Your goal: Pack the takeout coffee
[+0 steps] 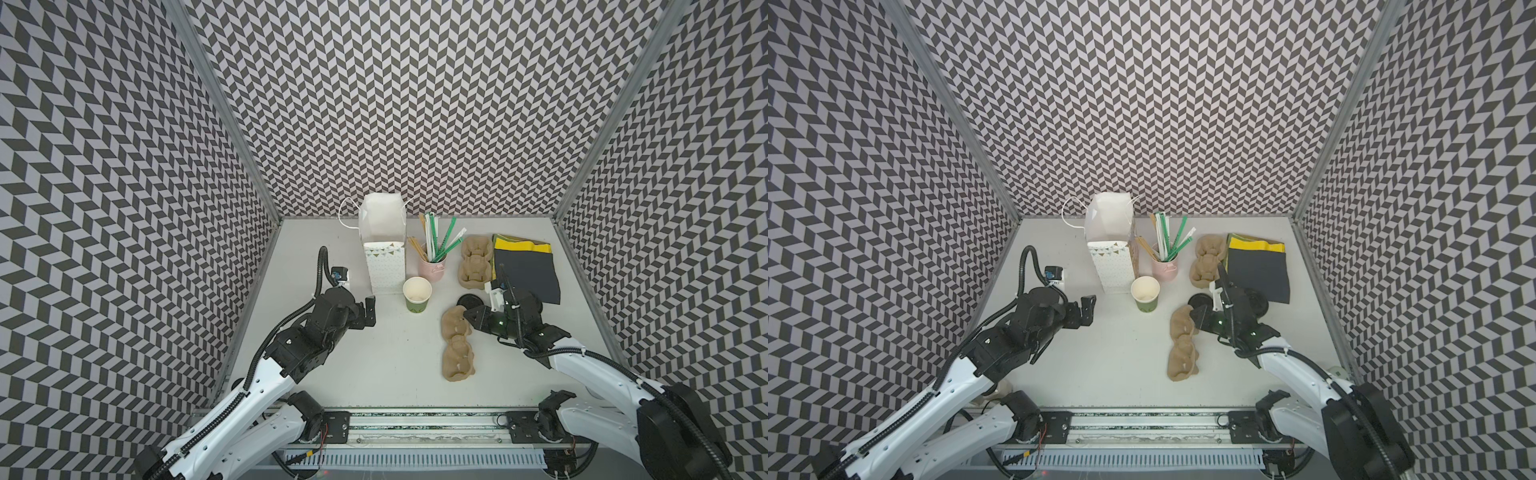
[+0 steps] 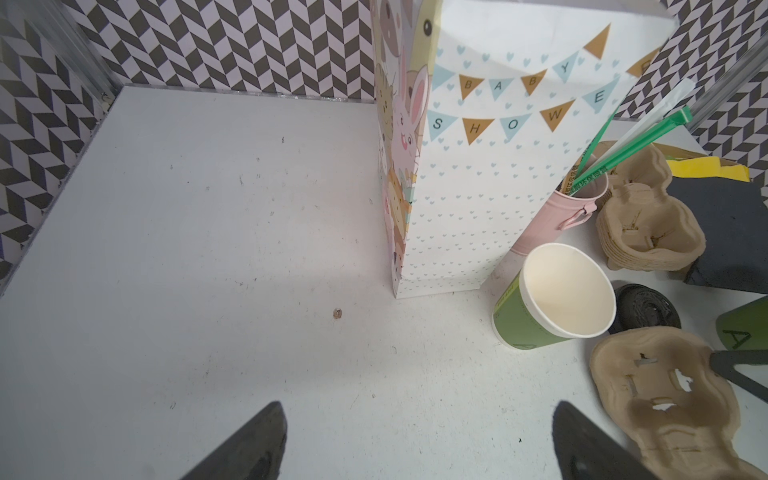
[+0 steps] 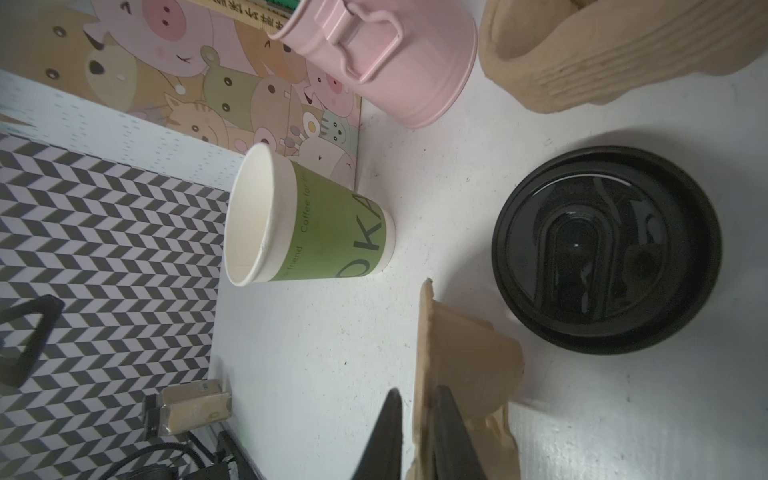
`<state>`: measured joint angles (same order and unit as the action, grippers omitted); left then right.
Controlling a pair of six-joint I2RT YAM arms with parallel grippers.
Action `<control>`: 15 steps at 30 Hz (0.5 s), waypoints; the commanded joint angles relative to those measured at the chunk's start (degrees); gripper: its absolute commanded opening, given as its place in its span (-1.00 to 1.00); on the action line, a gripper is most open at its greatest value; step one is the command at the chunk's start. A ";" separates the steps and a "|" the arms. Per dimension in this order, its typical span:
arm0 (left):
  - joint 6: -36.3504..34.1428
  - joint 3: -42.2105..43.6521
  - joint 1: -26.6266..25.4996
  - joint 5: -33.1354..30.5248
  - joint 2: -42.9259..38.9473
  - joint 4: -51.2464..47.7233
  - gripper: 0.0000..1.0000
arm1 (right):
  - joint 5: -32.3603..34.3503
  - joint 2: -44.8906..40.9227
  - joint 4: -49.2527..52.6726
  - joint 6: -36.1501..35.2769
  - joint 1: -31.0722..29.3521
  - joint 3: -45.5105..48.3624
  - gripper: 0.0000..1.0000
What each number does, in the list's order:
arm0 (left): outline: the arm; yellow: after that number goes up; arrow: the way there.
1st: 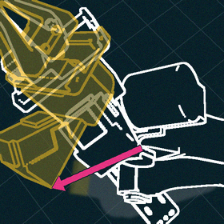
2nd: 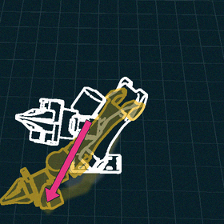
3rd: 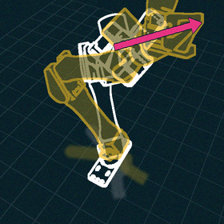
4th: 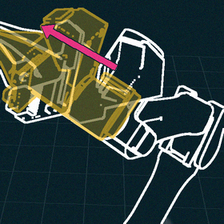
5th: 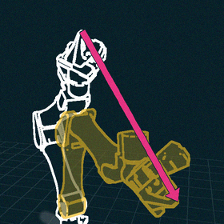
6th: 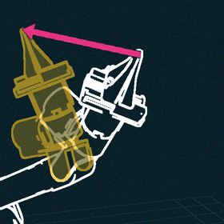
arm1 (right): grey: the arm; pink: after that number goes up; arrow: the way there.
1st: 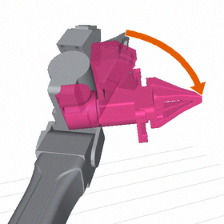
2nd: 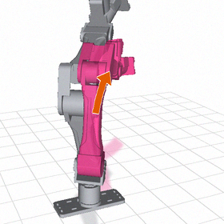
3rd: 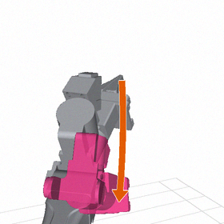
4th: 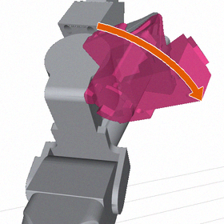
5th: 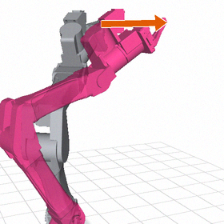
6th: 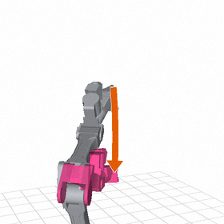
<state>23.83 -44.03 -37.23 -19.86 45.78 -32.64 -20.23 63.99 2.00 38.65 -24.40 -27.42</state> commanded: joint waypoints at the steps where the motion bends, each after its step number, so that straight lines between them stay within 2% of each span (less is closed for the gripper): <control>1: 0.33 -1.37 0.97 -1.17 -0.80 0.39 0.99 | -2.30 -0.48 0.81 -3.11 0.57 -4.19 -0.19; 3: 0.33 -2.05 1.90 -0.98 -1.51 0.63 0.99 | 0.88 -2.16 3.86 -3.03 0.74 -6.19 0.06; 5: 0.42 -3.36 3.06 -0.16 -1.93 0.66 0.99 | 4.37 -4.19 6.55 -3.47 0.92 -8.57 0.22; 9: -0.25 -8.36 4.15 -0.65 -0.30 0.82 0.99 | 13.45 -6.34 10.65 -3.37 1.92 -13.04 0.35; 12: -0.98 -11.00 4.92 -0.94 1.99 1.59 0.99 | 17.79 -2.06 14.74 -3.53 4.02 -18.02 0.36; 15: -0.82 -12.20 5.31 -0.17 3.93 2.13 0.99 | 18.51 4.49 17.36 -3.65 6.71 -22.73 0.36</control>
<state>23.46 -55.16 -32.45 -19.84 48.12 -31.16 -6.76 63.75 15.11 35.59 -19.55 -47.35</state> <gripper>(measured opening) 0.995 0.680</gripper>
